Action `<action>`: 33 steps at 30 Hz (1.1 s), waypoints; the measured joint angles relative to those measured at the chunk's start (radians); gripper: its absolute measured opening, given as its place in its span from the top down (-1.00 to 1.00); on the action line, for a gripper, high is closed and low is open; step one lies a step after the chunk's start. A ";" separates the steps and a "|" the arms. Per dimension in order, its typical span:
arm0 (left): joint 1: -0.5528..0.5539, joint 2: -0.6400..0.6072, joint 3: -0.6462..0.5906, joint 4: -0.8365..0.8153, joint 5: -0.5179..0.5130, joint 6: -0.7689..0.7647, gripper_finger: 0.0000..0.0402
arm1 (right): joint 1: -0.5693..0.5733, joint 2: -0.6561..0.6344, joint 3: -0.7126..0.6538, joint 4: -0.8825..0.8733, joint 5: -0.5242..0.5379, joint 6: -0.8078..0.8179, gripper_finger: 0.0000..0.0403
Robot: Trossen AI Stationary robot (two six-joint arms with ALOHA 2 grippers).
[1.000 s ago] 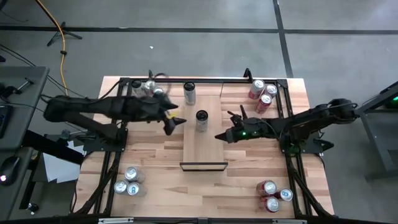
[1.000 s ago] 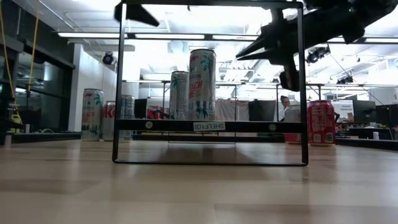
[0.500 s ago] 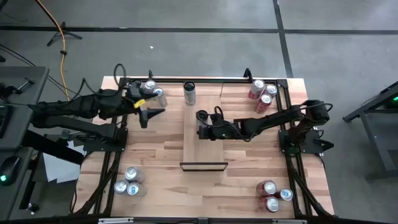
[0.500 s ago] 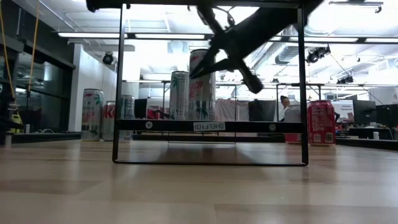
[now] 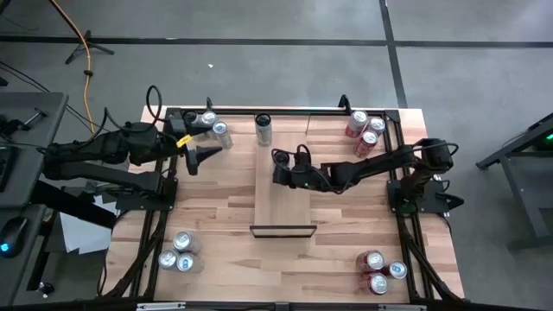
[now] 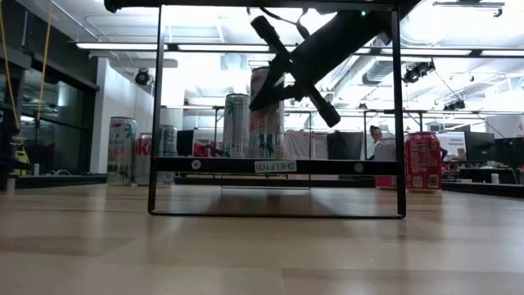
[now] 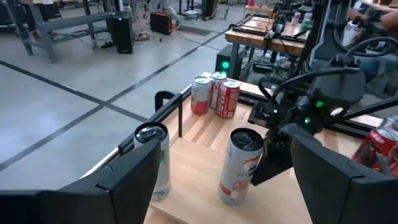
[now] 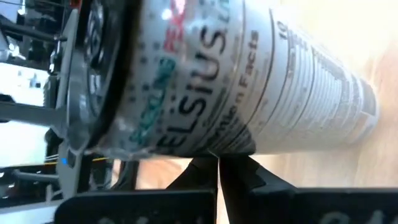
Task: Place canned beverage on shelf
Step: Put the bottom white-pink soda can on the shelf aligned with the other white-pink soda can
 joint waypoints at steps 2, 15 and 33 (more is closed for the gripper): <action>0.000 0.002 0.000 0.001 -0.008 0.000 -0.49 | -0.018 0.000 0.000 -0.006 0.002 -0.031 1.00; 0.000 0.050 0.000 0.001 -0.054 -0.027 -0.49 | -0.202 0.000 -0.001 0.004 -0.107 -0.282 1.00; 0.000 0.130 0.000 0.035 -0.087 -0.038 -0.49 | -0.298 -0.003 -0.002 -0.091 -0.559 -0.618 1.00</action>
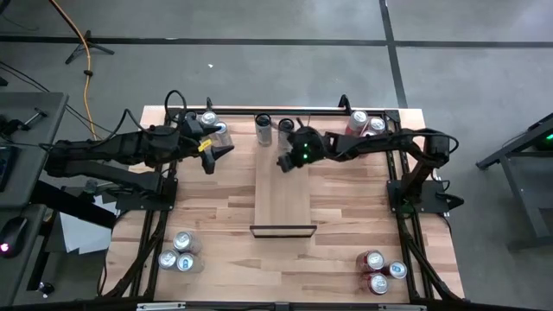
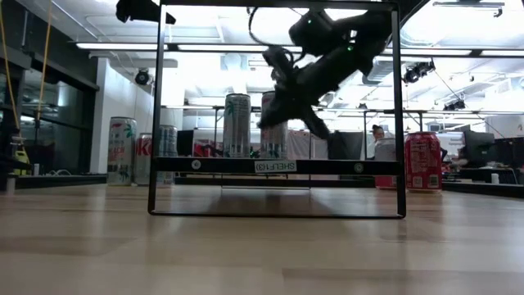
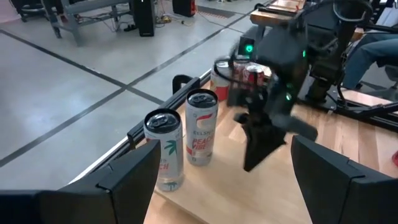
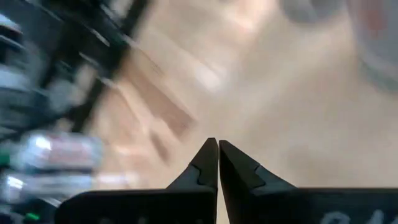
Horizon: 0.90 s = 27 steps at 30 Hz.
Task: Place canned beverage on shelf
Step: Put the bottom white-pink soda can on the shelf aligned with the other white-pink soda can
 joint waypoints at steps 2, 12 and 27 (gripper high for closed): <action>0.000 0.000 0.000 0.001 -0.011 0.002 -0.49 | 0.010 -0.007 0.000 -0.084 0.044 -0.024 1.00; 0.001 -0.001 0.000 0.003 -0.035 -0.016 -0.49 | -0.004 -0.067 0.000 -0.301 0.463 0.036 1.00; 0.001 -0.001 0.000 0.003 -0.039 -0.067 -0.49 | -0.040 -0.058 0.000 -0.191 0.506 0.048 1.00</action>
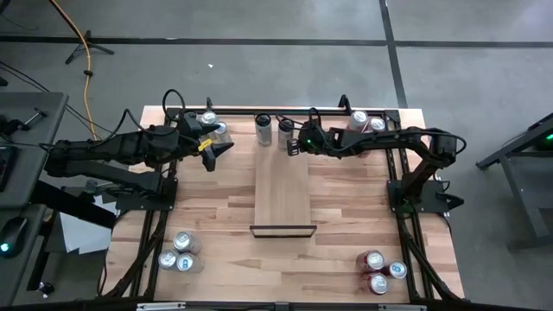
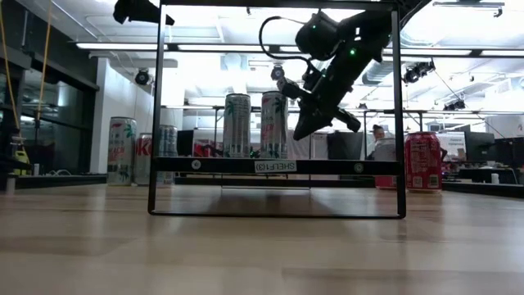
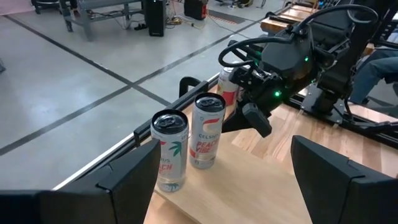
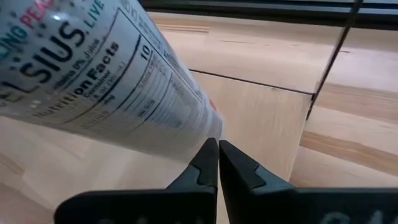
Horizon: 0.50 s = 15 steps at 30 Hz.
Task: Place canned beverage on shelf
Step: Put the bottom white-pink soda can on the shelf aligned with the other white-pink soda can
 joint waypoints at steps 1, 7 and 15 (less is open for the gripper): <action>0.000 0.000 0.000 0.000 0.000 0.000 -0.49 | 0.001 0.000 0.000 0.000 0.000 0.000 1.00; 0.000 0.000 0.000 0.000 0.000 0.000 -0.49 | 0.023 0.000 0.000 0.034 0.000 0.000 1.00; 0.000 0.000 0.000 -0.001 0.000 0.000 -0.49 | 0.052 0.000 0.000 0.064 0.015 -0.007 1.00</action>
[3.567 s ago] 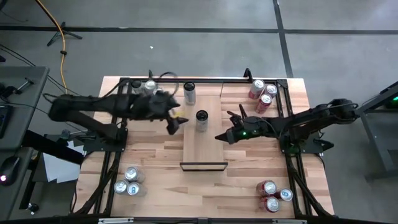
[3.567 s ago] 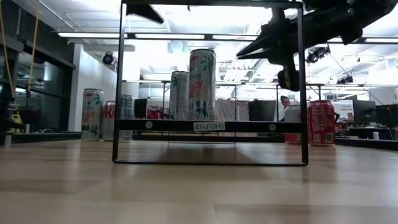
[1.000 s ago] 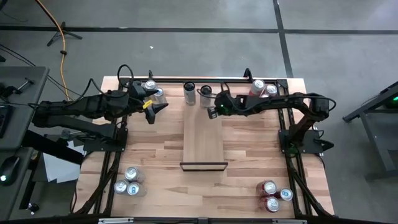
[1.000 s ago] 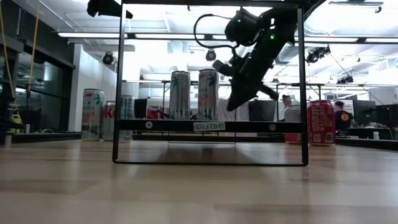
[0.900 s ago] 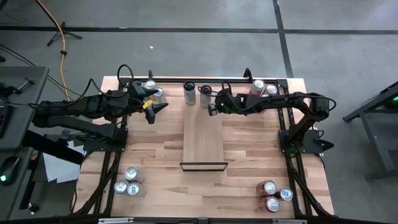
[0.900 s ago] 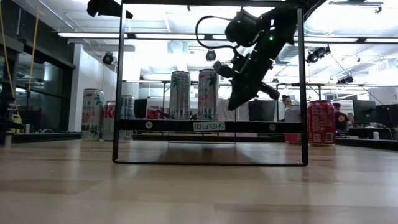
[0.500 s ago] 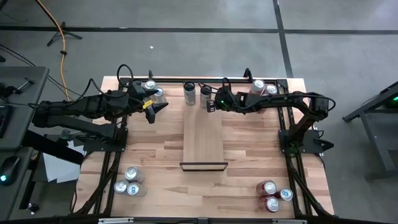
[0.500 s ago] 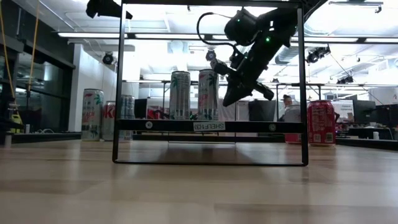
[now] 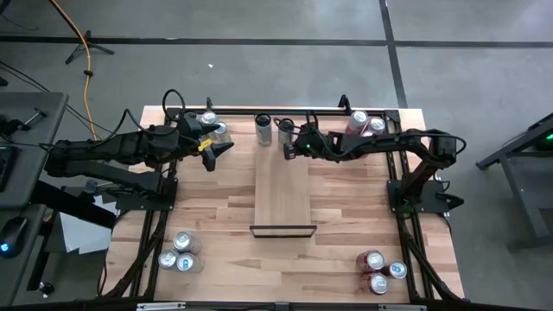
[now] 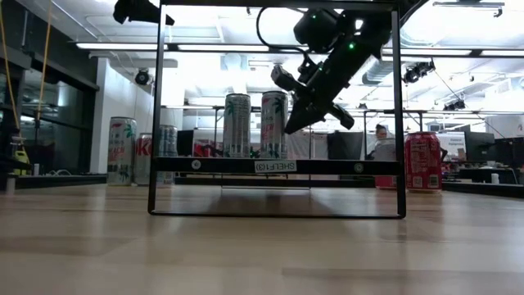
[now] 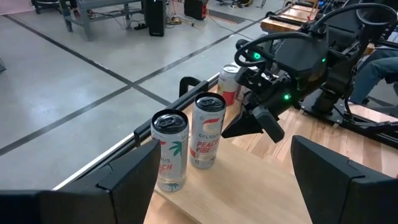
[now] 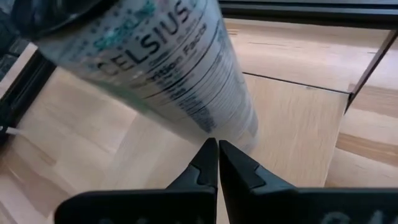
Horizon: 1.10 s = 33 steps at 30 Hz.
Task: Place canned beverage on shelf
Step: Put the bottom white-pink soda can on the shelf aligned with the other white-pink soda can
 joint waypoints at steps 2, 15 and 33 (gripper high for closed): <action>0.000 0.000 0.000 0.000 0.000 0.000 -0.49 | 0.004 0.000 0.000 0.000 0.013 -0.016 1.00; 0.000 0.000 0.000 0.000 0.000 0.000 -0.49 | 0.007 0.001 0.000 -0.013 0.161 -0.073 1.00; 0.000 0.000 0.000 0.000 0.000 0.000 -0.49 | 0.021 0.001 0.000 0.052 0.114 -0.098 1.00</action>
